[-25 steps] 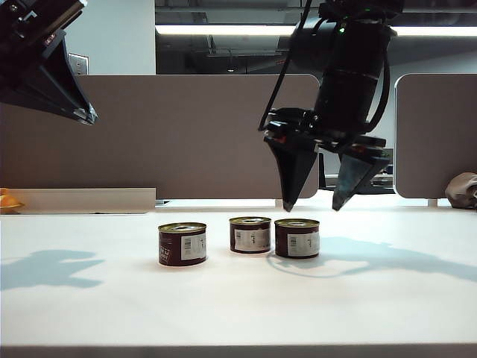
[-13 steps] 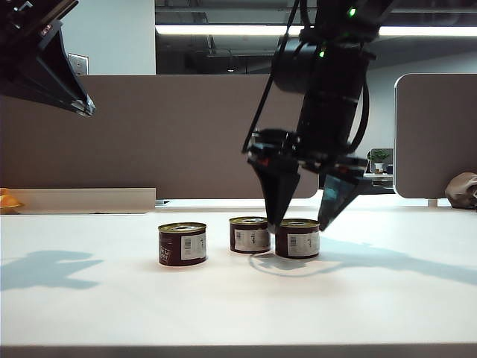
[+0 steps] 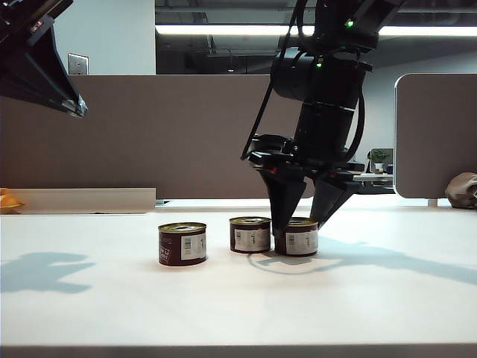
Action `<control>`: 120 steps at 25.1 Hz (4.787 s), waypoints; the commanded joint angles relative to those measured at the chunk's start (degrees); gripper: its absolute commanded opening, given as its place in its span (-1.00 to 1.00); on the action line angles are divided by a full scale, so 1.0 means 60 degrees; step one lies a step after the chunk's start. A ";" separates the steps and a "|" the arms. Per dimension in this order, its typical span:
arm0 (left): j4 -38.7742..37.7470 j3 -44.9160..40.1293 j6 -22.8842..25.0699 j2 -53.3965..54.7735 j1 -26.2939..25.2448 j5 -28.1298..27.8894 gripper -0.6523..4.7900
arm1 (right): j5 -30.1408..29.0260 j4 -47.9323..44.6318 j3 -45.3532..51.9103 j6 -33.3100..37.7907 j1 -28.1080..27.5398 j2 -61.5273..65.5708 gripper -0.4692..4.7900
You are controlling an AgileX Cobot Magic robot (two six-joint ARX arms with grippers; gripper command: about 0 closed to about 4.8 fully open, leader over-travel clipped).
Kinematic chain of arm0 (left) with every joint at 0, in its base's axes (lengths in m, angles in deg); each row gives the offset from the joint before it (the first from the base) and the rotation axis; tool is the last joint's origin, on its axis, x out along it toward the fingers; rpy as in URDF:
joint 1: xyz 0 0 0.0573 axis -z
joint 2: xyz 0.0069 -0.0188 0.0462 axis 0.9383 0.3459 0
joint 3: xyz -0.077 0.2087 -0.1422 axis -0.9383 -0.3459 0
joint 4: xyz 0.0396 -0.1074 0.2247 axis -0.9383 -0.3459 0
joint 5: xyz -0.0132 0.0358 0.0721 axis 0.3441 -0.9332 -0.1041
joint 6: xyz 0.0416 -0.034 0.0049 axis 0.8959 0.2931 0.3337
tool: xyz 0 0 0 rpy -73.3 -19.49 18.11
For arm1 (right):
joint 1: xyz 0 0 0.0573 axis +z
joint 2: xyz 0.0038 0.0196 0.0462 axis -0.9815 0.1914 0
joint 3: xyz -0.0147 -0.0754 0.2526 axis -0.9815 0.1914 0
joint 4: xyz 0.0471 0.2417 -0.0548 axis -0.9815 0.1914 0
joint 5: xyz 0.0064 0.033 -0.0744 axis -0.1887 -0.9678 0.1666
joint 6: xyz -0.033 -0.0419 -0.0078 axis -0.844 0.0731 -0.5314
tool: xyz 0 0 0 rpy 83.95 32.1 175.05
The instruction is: Pick up the cans one by one and stack them together.
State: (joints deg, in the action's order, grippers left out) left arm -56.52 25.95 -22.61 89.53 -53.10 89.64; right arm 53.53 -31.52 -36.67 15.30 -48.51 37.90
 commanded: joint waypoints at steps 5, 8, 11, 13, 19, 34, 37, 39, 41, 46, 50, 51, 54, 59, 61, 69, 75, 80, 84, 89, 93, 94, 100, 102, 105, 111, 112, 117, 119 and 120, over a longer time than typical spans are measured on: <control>0.0073 0.0029 0.0044 -0.0033 0.0007 -0.0025 -0.78 | 0.0022 -0.0066 -0.0066 -0.0018 0.0015 -0.0062 -0.27; 0.0091 0.0029 0.0040 -0.0033 0.0007 -0.0025 -0.78 | 0.0055 0.0113 -0.0066 -0.0120 0.0011 -0.0146 -0.27; 0.0189 0.0029 0.0036 -0.0062 0.0007 -0.0015 -0.78 | 0.0051 0.0262 -0.0069 -0.0131 0.0015 -0.0295 -0.26; 0.0211 0.0029 0.0036 -0.0091 0.0007 -0.0007 -0.78 | 0.0055 0.0357 -0.0069 -0.0131 0.0011 -0.0441 -0.26; 0.0211 0.0029 0.0033 -0.0098 0.0007 0.0000 -0.78 | -0.0025 0.0393 -0.0117 -0.0157 0.0015 -0.0969 -0.26; 0.0208 0.0029 -0.0025 -0.0127 0.0007 0.0004 -0.78 | -0.0663 0.0357 -0.1606 0.0131 0.0164 -0.0466 -0.26; 0.0211 0.0029 -0.0022 -0.0127 0.0007 0.0004 -0.78 | -0.0663 0.0197 -0.1606 0.0142 0.0266 -0.0342 -0.26; 0.0208 0.0029 -0.0022 -0.0127 0.0007 0.0004 -0.78 | -0.0652 0.0197 -0.1606 0.0160 0.0372 -0.0237 -0.26; 0.0208 0.0029 -0.0022 -0.0127 0.0007 0.0004 -0.78 | -0.0678 0.0178 -0.1606 0.0164 0.0379 -0.0138 -0.26; 0.0204 0.0029 -0.0011 -0.0127 0.0007 -0.0007 -0.78 | -0.0816 0.0135 -0.1610 0.0164 0.0368 0.0076 -0.26; 0.0211 0.0029 0.0004 -0.0127 0.0007 -0.0025 -0.78 | -0.0922 -0.0004 -0.1610 0.0171 0.0375 0.0146 -0.26; 0.0211 0.0029 0.0007 -0.0127 0.0007 -0.0025 -0.78 | -0.0918 -0.0011 -0.1606 0.0171 0.0375 0.0153 -0.26; 0.0211 0.0029 0.0007 -0.0127 0.0007 -0.0029 -0.78 | -0.0925 -0.0018 -0.1610 0.0175 0.0379 0.0204 -0.25; 0.0215 0.0029 0.0011 -0.0127 0.0007 -0.0029 -0.78 | -0.1162 -0.0113 -0.1606 0.0346 0.0423 0.0208 0.03; 0.0215 0.0029 0.0011 -0.0127 0.0007 -0.0029 -0.78 | -0.1158 -0.0146 -0.1606 0.0346 0.0437 0.0208 0.11; 0.0204 0.0029 0.0004 -0.0127 0.0007 -0.0022 -0.78 | -0.0790 -0.0007 -0.1606 0.0342 0.0437 0.0208 0.12; 0.0189 0.0029 0.0004 -0.0127 0.0007 -0.0007 -0.78 | -0.0805 0.0262 -0.1606 0.0342 0.0437 0.0321 0.23; 0.0157 0.0029 0.0004 -0.0127 0.0007 -0.0007 -0.78 | -0.0761 0.0251 -0.1606 0.0342 0.0437 0.0328 0.32; 0.0160 0.0029 0.0004 -0.0127 0.0007 -0.0007 -0.78 | -0.0619 0.0277 -0.1606 0.0339 0.0437 0.0328 0.51; 0.0160 0.0029 0.0004 -0.0127 0.0007 -0.0007 -0.78 | -0.0590 0.0226 -0.1606 0.0339 0.0441 0.0328 0.65; 0.0175 0.0029 0.0004 -0.0127 0.0007 -0.0018 -0.78 | -0.0401 0.0299 -0.1606 0.0339 0.0448 0.0324 0.88; 0.0171 0.0029 0.0004 -0.0127 0.0007 -0.0022 -0.78 | -0.0404 0.0291 -0.1610 0.0339 0.0481 0.0324 0.89; 0.0215 0.0029 0.0004 -0.0127 0.0007 -0.0029 -0.78 | -0.0397 0.0521 -0.1610 0.0339 0.0565 0.0288 0.93; 0.0226 0.0029 0.0000 -0.0127 0.0007 -0.0029 -0.78 | -0.0324 0.0543 -0.1610 0.0339 0.0597 0.0226 0.94; 0.0295 0.0029 -0.0004 -0.0127 0.0007 -0.0029 -0.78 | -0.0095 0.0535 -0.1610 0.0306 0.0608 0.0076 0.94; 0.0335 0.0029 -0.0066 -0.0131 0.0007 0.0004 -0.78 | -0.0229 0.0878 -0.1610 0.0295 0.0670 -0.0561 0.94; 0.0302 0.0029 -0.0077 -0.0138 0.0007 0.0004 -0.78 | -0.0284 0.0947 -0.1610 0.0291 0.0732 -0.0612 0.94; 0.0175 0.0029 -0.0062 -0.0404 0.0007 -0.0036 -0.78 | -0.0448 0.1078 -0.1610 0.0273 0.1275 -0.1020 0.94; 0.0193 0.0029 -0.0062 -0.0576 0.0007 -0.0047 -0.78 | -0.0448 0.1071 -0.1610 0.0273 0.1464 -0.1049 0.94; 0.0186 0.0029 -0.0062 -0.0663 0.0007 -0.0124 -0.78 | -0.0441 0.1078 -0.1610 0.0273 0.1599 -0.1045 0.94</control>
State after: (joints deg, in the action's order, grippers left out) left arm -55.71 25.93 -22.87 86.40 -53.10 89.44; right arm 51.13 -24.79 -45.96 17.07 -39.85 31.82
